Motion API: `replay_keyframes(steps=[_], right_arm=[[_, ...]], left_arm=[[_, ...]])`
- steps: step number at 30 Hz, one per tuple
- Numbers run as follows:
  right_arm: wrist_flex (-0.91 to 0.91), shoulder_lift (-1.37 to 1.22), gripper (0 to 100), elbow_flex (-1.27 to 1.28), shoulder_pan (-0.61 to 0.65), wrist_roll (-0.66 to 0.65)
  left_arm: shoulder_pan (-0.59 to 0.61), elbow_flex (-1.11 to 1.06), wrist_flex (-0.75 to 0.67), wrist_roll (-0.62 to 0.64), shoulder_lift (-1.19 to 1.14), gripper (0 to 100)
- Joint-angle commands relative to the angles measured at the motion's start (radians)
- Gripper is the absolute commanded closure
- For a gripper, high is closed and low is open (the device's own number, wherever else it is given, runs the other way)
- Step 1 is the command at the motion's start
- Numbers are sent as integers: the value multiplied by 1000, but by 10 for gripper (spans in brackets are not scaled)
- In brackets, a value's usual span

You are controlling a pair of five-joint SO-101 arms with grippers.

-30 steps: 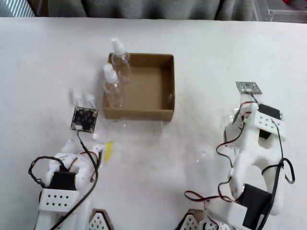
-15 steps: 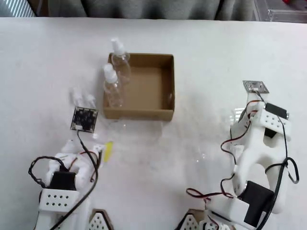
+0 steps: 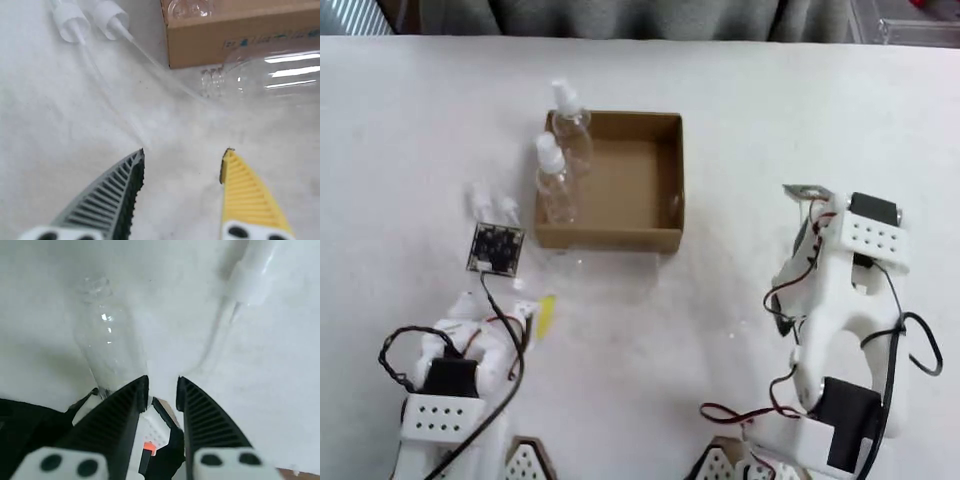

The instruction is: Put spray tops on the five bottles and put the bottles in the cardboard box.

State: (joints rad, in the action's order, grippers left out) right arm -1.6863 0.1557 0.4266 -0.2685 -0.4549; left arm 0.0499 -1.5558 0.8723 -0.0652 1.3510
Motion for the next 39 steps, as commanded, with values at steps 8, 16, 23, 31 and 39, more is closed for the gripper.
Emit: replay_keyframes(steps=[8, 16, 23, 31, 39], right_arm=[[10, 252, 925, 175, 189, 3], [140, 449, 861, 364, 245, 77], [236, 341, 659, 431, 331, 94], [420, 107, 658, 430, 384, 175], [495, 58, 890, 423, 387, 222]], left_arm=[[1, 5, -23, -9, 18, 756], [1, 5, -23, -9, 18, 756], [1, 5, -23, -9, 18, 756], [1, 5, -23, -9, 18, 756], [1, 5, -23, -9, 18, 756]])
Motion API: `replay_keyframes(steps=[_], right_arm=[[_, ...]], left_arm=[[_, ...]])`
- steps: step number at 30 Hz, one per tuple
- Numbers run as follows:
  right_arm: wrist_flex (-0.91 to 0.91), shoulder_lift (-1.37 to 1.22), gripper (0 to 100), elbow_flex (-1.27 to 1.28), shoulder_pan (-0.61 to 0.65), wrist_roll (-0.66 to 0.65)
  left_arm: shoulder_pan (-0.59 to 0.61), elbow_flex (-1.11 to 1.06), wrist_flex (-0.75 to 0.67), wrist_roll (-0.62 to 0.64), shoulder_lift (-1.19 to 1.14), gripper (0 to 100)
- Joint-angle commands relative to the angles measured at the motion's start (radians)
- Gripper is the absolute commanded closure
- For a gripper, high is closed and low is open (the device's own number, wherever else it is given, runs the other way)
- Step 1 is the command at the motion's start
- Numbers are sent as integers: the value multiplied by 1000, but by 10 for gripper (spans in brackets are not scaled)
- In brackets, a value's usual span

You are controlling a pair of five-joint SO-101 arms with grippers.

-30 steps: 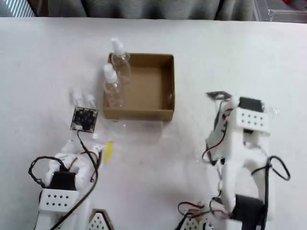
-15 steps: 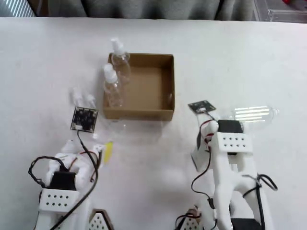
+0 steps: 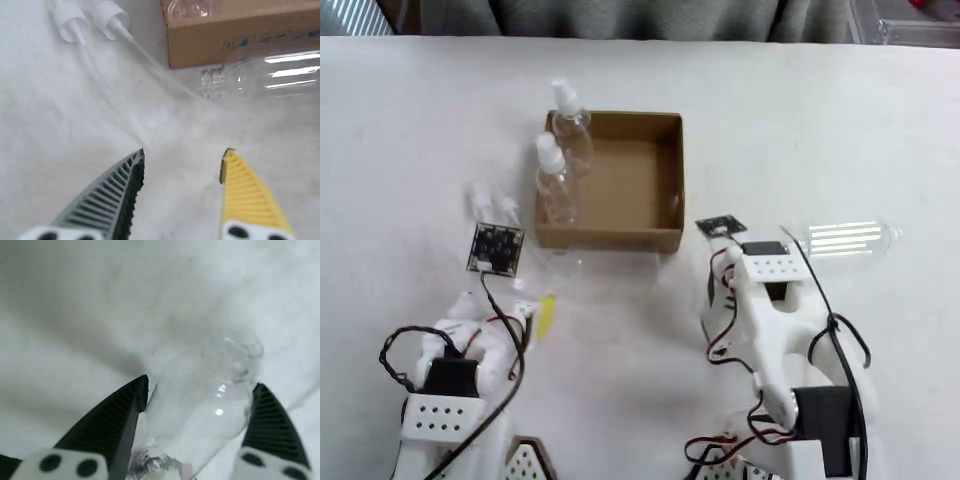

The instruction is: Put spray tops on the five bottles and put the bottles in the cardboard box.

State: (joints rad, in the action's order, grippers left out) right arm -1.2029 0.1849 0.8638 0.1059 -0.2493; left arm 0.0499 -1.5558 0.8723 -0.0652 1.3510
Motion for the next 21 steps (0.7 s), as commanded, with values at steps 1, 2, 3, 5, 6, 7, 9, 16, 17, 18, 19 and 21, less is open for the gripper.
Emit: replay_keyframes(steps=[1, 2, 3, 5, 6, 7, 9, 16, 17, 18, 19, 21], right_arm=[[10, 47, 961, -21, 13, 18], [4, 65, 998, -28, 13, 18], [-4, 85, 968, -32, 13, 20], [-19, 127, 941, -35, 15, 60], [-22, 150, 957, -48, 21, 94], [-31, 163, 981, -64, 39, 127], [-67, 189, 980, -104, 76, 187], [-73, 130, 983, -219, 341, 411], [-64, 107, 983, -232, 372, 430], [-58, 84, 983, -245, 400, 442], [-51, 61, 983, -261, 423, 453], [-51, 18, 977, -298, 458, 462]], left_arm=[[1, 5, -23, -9, 18, 756], [1, 5, -23, -9, 18, 756], [1, 5, -23, -9, 18, 756], [1, 5, -23, -9, 18, 756], [1, 5, -23, -9, 18, 756], [1, 5, -23, -9, 18, 756], [1, 5, -23, -9, 18, 756], [2, 5, -23, -9, 18, 756], [4, 5, -23, -9, 18, 756], [5, 5, -23, -9, 18, 756], [5, 5, -23, -9, 18, 756], [5, 5, -23, -9, 18, 756]])
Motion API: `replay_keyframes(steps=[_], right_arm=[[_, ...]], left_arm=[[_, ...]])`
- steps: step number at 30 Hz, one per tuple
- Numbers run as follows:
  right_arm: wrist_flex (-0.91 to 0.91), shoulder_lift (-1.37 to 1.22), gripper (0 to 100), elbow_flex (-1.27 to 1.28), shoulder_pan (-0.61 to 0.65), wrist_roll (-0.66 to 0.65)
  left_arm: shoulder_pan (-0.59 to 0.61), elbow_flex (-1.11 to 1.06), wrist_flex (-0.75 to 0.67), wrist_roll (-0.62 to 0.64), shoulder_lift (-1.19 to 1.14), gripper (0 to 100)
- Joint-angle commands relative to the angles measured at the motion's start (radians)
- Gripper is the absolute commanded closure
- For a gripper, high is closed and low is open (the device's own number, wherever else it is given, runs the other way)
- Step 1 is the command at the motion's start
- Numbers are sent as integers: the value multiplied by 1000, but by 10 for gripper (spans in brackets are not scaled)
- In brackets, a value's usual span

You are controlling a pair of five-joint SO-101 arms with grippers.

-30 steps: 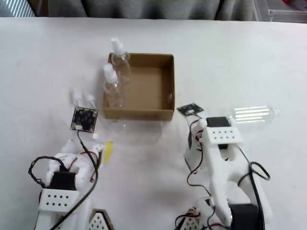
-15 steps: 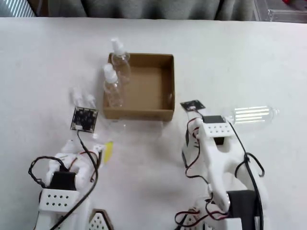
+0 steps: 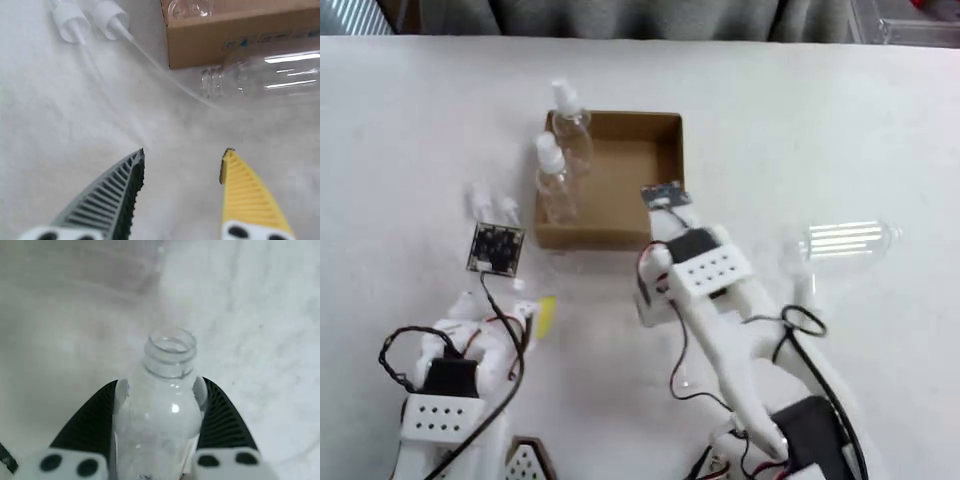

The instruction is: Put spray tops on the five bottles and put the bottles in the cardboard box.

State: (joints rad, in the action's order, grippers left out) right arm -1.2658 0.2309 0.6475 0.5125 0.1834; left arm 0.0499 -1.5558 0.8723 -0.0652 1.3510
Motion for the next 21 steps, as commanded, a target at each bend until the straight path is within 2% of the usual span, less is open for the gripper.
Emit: replay_keyframes(steps=[1, 4, 13, 18, 21], right_arm=[[10, -47, 970, -97, 65, 38], [8, -96, 913, -120, 97, 55], [1, -117, 610, -150, 61, 51], [-114, -117, 594, -253, -10, 34], [-248, -116, 594, -339, -47, -48]], left_arm=[[5, 5, -23, -9, 18, 756], [5, 5, -23, -9, 18, 756], [2, 5, -25, -9, 18, 755], [2, 5, -25, -9, 18, 755], [2, 5, -25, -9, 18, 755]])
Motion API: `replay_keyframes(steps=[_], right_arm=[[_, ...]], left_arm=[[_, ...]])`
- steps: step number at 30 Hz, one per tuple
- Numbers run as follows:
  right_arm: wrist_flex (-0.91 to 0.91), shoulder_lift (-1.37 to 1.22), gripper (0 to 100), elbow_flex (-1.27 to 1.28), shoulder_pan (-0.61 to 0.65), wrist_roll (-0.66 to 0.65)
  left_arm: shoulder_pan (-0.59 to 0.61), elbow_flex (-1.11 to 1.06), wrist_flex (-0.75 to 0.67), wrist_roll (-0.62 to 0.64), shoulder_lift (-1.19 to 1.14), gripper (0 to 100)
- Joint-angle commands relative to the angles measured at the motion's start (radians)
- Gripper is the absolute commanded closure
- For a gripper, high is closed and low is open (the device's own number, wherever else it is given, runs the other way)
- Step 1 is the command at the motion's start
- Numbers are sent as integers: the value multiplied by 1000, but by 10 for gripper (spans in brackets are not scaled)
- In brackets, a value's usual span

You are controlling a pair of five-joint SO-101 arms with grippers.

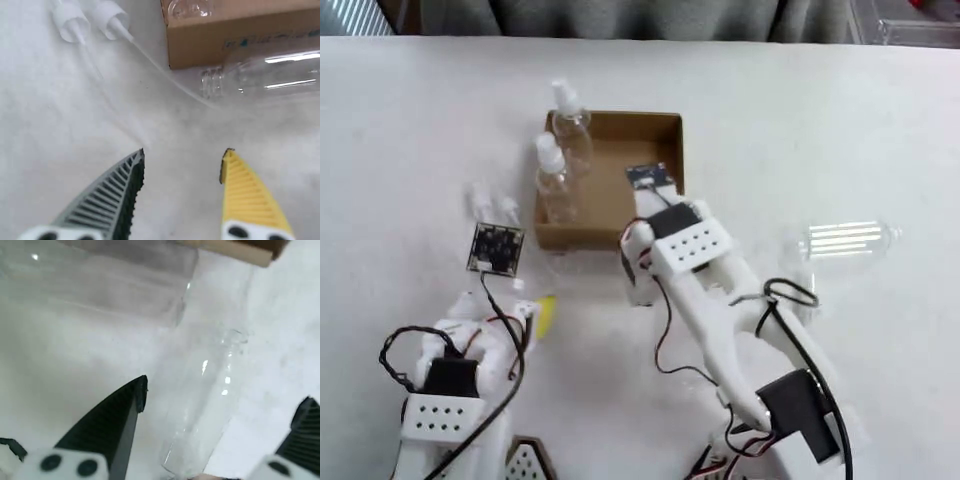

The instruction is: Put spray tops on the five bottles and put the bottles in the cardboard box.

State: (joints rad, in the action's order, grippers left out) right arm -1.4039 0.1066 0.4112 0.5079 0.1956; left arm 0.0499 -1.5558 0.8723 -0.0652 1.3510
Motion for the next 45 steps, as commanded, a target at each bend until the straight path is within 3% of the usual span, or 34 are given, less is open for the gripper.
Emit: replay_keyframes(steps=[1, 5, 12, 15, 18, 26, 31, 36, 41, 45], right_arm=[[-156, 8, 594, -130, -59, -75], [-274, 21, 666, -199, -154, -87], [-278, 143, 994, -196, -351, -87], [-308, 185, 949, -166, -424, -89], [-277, 219, 982, -83, -510, -103], [-30, 314, 983, 161, -762, -322], [220, 334, 983, 272, -898, -516], [266, 334, 983, 362, -929, -557], [291, 343, 983, 433, -898, -555], [346, 341, 983, 470, -869, -548]], left_arm=[[2, 5, -25, -9, 18, 755], [2, 5, -25, -9, 18, 755], [2, -2, -44, -9, 18, 755], [2, -5, -44, -9, 18, 755], [2, -5, -44, -9, 18, 757], [1, 2, -40, 0, 18, 758], [-33, 83, 14, 35, 19, 759], [-105, 244, 106, 77, 18, 759], [-263, 399, 170, 87, 13, 759], [-418, 483, 184, 184, 12, 757]])
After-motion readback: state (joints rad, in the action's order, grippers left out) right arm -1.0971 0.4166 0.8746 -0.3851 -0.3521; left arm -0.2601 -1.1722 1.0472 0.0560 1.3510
